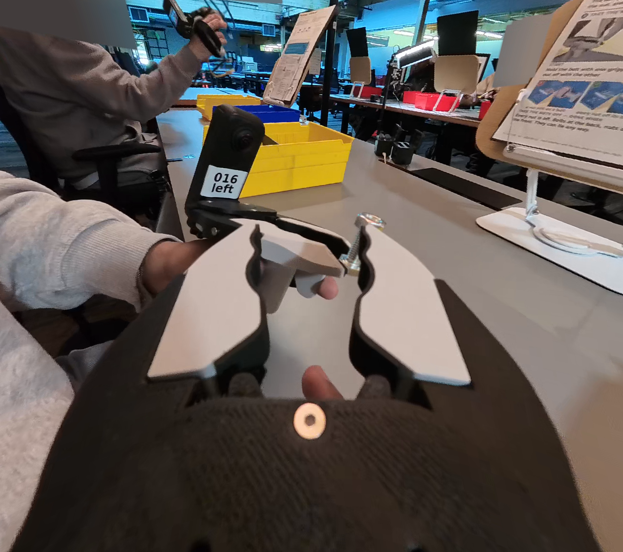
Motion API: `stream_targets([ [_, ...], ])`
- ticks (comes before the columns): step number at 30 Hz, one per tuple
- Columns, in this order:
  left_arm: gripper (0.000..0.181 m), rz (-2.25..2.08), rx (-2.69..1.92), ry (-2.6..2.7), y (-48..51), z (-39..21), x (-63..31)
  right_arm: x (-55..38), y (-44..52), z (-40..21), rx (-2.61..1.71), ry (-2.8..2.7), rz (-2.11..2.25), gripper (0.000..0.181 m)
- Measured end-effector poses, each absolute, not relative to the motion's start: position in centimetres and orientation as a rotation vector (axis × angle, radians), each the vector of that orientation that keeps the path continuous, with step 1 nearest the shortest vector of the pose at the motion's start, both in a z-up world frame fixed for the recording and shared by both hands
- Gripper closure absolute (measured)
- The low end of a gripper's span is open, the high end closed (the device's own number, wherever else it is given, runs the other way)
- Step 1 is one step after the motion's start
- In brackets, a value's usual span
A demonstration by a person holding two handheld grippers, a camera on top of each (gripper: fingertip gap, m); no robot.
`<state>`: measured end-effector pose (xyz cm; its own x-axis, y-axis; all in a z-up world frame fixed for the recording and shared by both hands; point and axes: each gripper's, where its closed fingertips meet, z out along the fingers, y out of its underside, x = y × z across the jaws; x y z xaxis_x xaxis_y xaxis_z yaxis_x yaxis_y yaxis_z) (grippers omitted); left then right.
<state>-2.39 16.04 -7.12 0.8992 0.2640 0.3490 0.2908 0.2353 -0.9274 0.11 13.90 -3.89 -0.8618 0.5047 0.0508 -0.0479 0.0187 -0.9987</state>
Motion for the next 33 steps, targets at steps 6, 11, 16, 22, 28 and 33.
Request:
stream_targets([
  [6,0.163,-0.020,-1.369,-0.457,16.5,-7.2,-1.8,-0.6,14.6,-3.6,-0.502,-1.856,1.869,0.114],
  [11,0.163,-0.017,-1.362,-0.476,16.3,-7.2,-2.2,-0.6,14.3,-3.9,-0.516,-1.873,1.882,0.119],
  [16,0.163,-0.022,-1.357,-0.480,16.2,-7.2,-2.2,-0.3,14.4,-3.8,-0.487,-1.885,1.886,0.138],
  [22,0.163,-0.021,-1.363,-0.473,16.4,-7.2,-2.0,-1.1,14.9,-3.9,-0.553,-1.852,1.878,0.120],
  [28,0.163,-0.017,-1.356,-0.488,16.1,-7.2,-2.3,-0.4,14.6,-3.7,-0.526,-1.865,1.918,0.144],
  [33,0.163,-0.010,-1.368,-0.476,16.3,-7.2,-2.2,-1.0,14.8,-3.9,-0.573,-1.847,1.902,0.128],
])
